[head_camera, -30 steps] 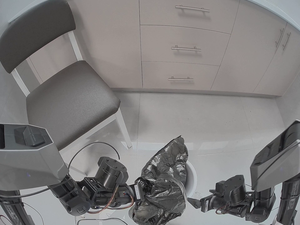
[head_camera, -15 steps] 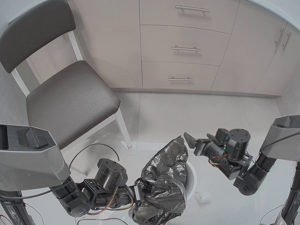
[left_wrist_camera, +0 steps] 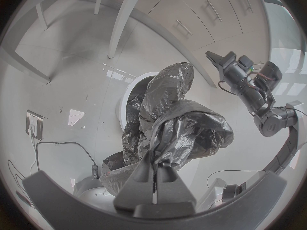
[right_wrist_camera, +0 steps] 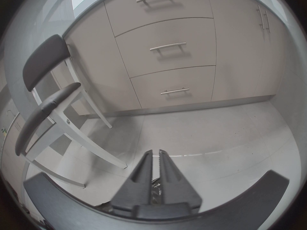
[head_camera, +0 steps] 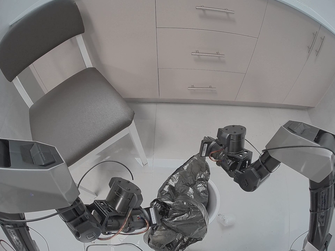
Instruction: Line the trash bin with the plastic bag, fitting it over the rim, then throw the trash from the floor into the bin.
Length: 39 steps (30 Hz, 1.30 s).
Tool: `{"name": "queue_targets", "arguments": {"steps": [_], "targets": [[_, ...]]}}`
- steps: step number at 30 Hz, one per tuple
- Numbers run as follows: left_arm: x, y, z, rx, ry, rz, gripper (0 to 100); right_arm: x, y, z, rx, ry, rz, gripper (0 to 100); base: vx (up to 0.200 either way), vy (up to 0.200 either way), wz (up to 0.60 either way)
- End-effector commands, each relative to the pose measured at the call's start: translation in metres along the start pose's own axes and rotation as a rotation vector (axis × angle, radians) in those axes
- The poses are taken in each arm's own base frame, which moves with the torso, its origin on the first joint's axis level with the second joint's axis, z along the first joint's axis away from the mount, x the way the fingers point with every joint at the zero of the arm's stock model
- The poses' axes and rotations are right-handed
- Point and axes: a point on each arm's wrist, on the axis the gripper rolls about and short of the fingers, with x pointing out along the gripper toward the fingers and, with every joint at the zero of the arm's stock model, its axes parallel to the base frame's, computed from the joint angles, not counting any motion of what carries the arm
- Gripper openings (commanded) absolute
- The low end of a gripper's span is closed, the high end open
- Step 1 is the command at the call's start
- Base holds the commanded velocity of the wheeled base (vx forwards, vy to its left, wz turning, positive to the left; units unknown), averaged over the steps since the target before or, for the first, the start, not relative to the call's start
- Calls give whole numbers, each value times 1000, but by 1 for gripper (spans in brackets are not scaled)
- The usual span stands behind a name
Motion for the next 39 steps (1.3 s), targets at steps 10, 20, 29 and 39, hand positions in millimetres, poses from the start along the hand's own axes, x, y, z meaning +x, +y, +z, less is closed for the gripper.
{"name": "queue_targets", "arguments": {"steps": [10,20,29,39], "targets": [[1,0,0,0,2,2,0,38,5,-7,-30,79,-30,0,0,0,0],[1,0,0,0,1,3,0,38,10,-23,-50,173,-25,0,0,0,0],[1,1,-1,0,1,6,0,15,8,-37,-74,266,34,0,0,0,0],[1,1,0,0,0,5,0,-13,12,-45,-103,344,98,0,0,0,0]]}}
